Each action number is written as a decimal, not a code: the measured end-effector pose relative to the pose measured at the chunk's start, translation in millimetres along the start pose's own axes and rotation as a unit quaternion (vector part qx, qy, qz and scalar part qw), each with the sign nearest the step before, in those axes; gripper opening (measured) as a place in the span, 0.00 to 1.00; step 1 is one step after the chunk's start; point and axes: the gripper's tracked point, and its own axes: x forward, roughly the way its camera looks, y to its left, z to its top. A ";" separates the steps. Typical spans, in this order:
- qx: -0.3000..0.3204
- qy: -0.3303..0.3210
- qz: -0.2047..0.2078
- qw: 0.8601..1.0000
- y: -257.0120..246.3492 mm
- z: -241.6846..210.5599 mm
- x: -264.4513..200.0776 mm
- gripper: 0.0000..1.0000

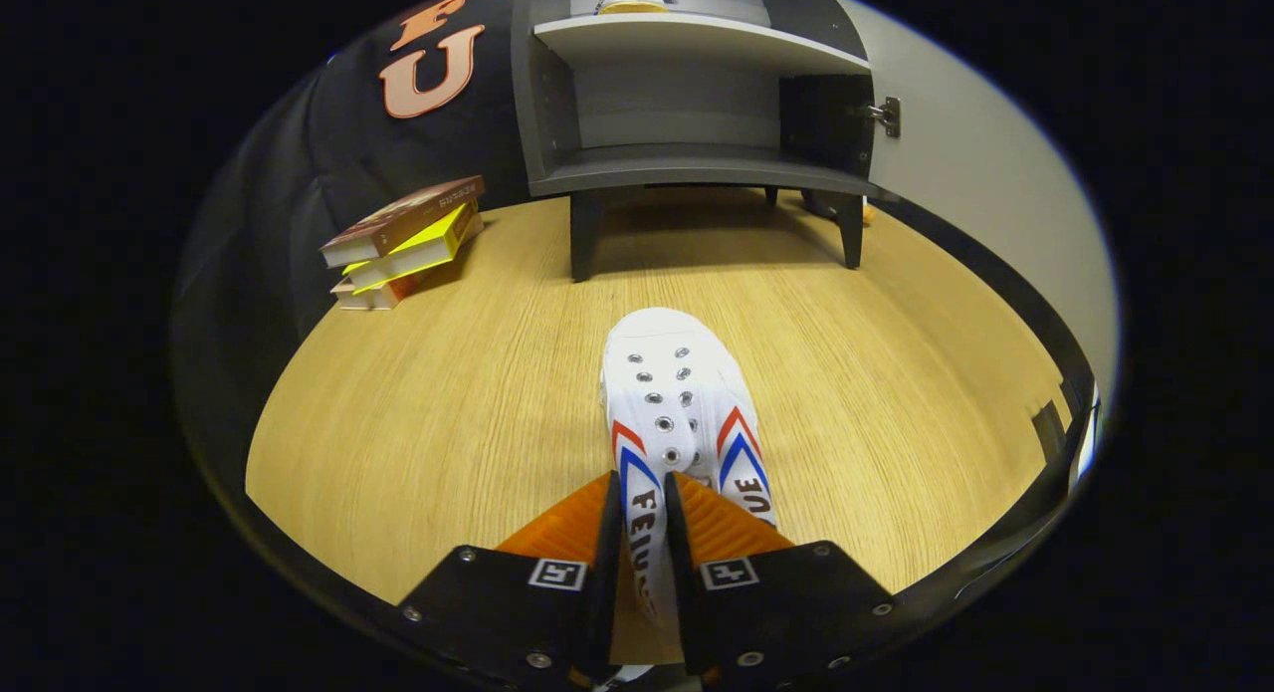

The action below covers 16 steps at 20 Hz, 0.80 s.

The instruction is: Open the shoe cabinet door, grab the shoes and put them into the shoe cabinet, then close the shoe cabinet door.

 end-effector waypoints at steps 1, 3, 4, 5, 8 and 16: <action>0.012 0.010 0.006 1.000 3.1 -2.5 0.3 0.17; 0.021 0.026 0.012 0.999 3.9 -1.7 0.4 0.03; 0.024 0.033 0.017 0.999 5.4 0.4 0.7 0.01; 0.027 0.036 0.022 0.999 6.2 4.3 -2.8 0.00; 0.027 0.024 0.030 0.999 3.0 29.5 -8.2 0.00; 0.025 -0.011 0.039 0.999 -25.3 83.5 -51.8 0.00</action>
